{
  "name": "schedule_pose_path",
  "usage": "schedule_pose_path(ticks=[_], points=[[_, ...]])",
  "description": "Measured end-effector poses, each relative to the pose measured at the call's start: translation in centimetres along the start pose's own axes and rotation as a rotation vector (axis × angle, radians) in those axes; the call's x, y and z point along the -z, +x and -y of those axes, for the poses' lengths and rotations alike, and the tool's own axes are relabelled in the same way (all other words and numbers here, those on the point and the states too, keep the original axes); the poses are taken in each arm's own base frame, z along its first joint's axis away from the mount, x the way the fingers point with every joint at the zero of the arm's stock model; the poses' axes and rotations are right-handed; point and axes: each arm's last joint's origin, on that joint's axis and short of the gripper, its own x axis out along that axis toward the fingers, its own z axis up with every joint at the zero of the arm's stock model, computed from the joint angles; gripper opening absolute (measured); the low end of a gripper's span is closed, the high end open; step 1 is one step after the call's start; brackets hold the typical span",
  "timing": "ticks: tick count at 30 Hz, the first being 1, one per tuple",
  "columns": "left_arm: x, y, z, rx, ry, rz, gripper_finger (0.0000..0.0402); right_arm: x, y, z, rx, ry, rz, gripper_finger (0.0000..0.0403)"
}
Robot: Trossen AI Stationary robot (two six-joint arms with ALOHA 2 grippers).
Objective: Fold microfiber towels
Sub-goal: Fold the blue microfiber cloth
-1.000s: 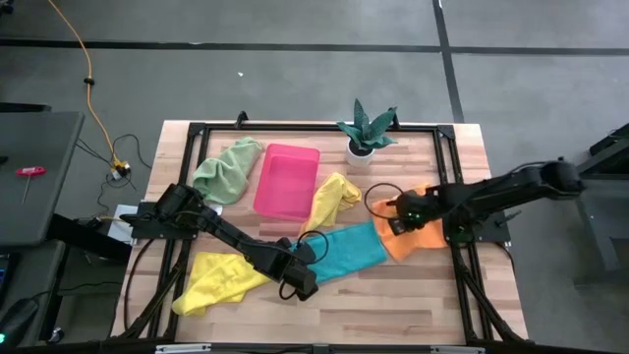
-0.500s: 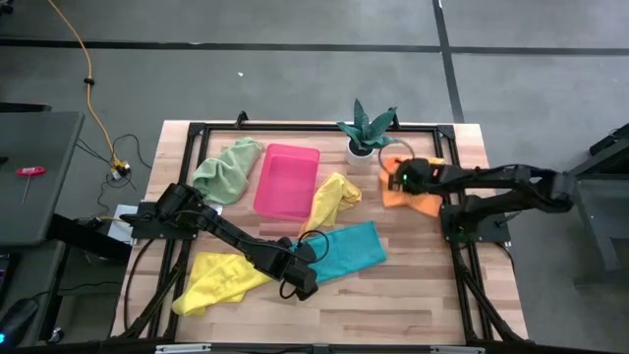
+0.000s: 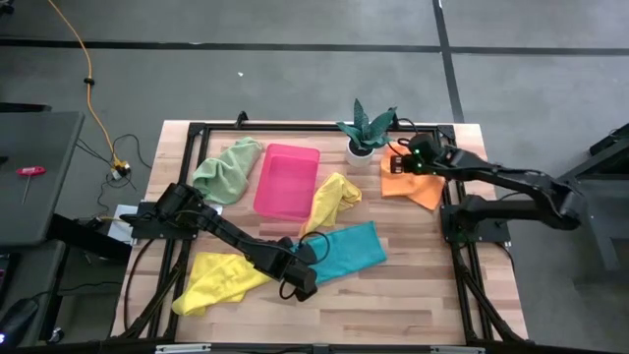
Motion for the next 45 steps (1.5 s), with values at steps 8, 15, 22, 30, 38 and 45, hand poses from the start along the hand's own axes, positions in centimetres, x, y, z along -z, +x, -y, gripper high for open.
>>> schedule_pose_path(ticks=[8,15,22,30,38,45], points=[[-0.6,0.2,-0.4,-0.001,0.085,-0.003,0.0,3.4,-5.1,-2.4,-0.405,-0.24,-0.315,0.0],[-1.3,0.3,-0.9,-0.004,0.13,-0.003,0.0,9.8,-6.0,-3.9,-0.489,-0.306,-0.459,0.0],[-2.0,0.5,-1.4,-0.011,0.133,0.008,0.0,14.8,-4.8,-5.4,-0.51,-0.215,-0.433,0.0],[-2.5,0.6,-1.9,-0.025,0.129,0.017,0.0,17.8,-2.5,-6.3,-0.393,-0.205,-0.449,0.0],[-3.5,0.9,-2.4,-0.036,0.113,0.062,0.0,20.3,-2.3,-5.8,-0.298,-0.133,-0.51,0.0],[-4.2,1.0,-2.8,-0.027,0.091,0.078,0.0,22.4,-3.6,-4.9,-0.259,-0.035,-0.495,0.0]])
